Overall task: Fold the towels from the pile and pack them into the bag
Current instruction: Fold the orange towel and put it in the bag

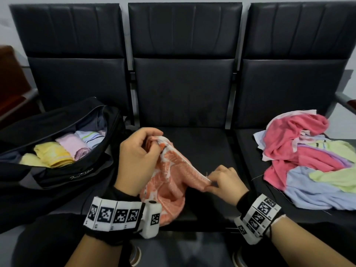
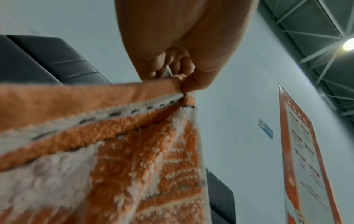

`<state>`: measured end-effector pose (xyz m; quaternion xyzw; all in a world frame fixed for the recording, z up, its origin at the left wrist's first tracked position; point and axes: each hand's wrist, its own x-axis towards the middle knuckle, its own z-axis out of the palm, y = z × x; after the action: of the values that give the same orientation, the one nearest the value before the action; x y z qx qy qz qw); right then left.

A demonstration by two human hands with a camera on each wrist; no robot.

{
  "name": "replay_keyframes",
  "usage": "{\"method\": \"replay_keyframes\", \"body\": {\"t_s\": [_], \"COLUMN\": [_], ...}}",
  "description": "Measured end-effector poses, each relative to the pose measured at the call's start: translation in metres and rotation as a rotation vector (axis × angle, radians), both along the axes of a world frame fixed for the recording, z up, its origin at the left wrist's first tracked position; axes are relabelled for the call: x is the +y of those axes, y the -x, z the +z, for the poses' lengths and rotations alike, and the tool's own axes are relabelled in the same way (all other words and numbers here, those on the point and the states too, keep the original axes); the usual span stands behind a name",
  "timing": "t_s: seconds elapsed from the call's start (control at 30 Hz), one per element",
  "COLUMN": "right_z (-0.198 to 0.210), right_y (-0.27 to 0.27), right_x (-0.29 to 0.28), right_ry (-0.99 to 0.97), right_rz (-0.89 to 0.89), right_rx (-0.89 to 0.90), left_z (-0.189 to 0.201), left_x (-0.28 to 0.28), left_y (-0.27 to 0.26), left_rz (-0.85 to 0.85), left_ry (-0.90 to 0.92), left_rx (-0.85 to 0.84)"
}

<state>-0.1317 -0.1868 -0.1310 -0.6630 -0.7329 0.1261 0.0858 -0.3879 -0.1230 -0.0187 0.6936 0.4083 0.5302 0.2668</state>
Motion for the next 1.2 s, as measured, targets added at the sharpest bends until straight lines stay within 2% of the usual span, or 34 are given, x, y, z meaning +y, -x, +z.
{"method": "replay_keyframes", "body": {"t_s": [0.13, 0.27, 0.33, 0.47, 0.6, 0.8, 0.9, 1.0, 1.1, 1.13, 1.2], "right_z": [-0.007, -0.004, 0.005, 0.025, 0.048, 0.088, 0.120, 0.158, 0.194, 0.203, 0.214], "right_y": [-0.011, -0.023, -0.030, -0.041, -0.042, -0.040, -0.046, -0.049, -0.046, -0.046, -0.044], "right_x": [-0.002, -0.003, -0.001, 0.000, 0.008, 0.017, 0.023, 0.029, 0.024, 0.020, 0.010], "right_ry": [-0.021, -0.082, -0.160, -0.408, -0.480, -0.436, -0.472, -0.749, -0.964, -0.981, -0.933], "right_rz": [0.090, 0.114, 0.082, -0.031, -0.128, -0.120, -0.146, -0.248, -0.230, -0.213, -0.192], "right_rx": [-0.126, -0.139, -0.065, 0.228, 0.427, 0.463, 0.471, 0.581, 0.649, 0.632, 0.609], "left_z": [0.005, 0.006, 0.006, 0.003, -0.001, 0.007, 0.022, 0.054, 0.093, 0.101, 0.107], "left_x": [0.006, 0.013, 0.017, 0.026, 0.035, 0.045, 0.048, 0.045, 0.042, 0.041, 0.039], "left_y": [0.017, 0.032, 0.039, 0.052, 0.061, 0.077, 0.076, 0.074, 0.076, 0.075, 0.074], "left_rz": [0.080, 0.170, 0.229, 0.295, 0.316, 0.362, 0.351, 0.328, 0.364, 0.368, 0.344], "left_ry": [-0.005, -0.016, -0.006, -0.010, -0.022, -0.067, -0.075, -0.181, -0.397, -0.413, -0.315], "left_rx": [-0.021, -0.003, 0.002, 0.024, 0.074, 0.138, 0.166, 0.104, -0.014, -0.026, 0.028]}}
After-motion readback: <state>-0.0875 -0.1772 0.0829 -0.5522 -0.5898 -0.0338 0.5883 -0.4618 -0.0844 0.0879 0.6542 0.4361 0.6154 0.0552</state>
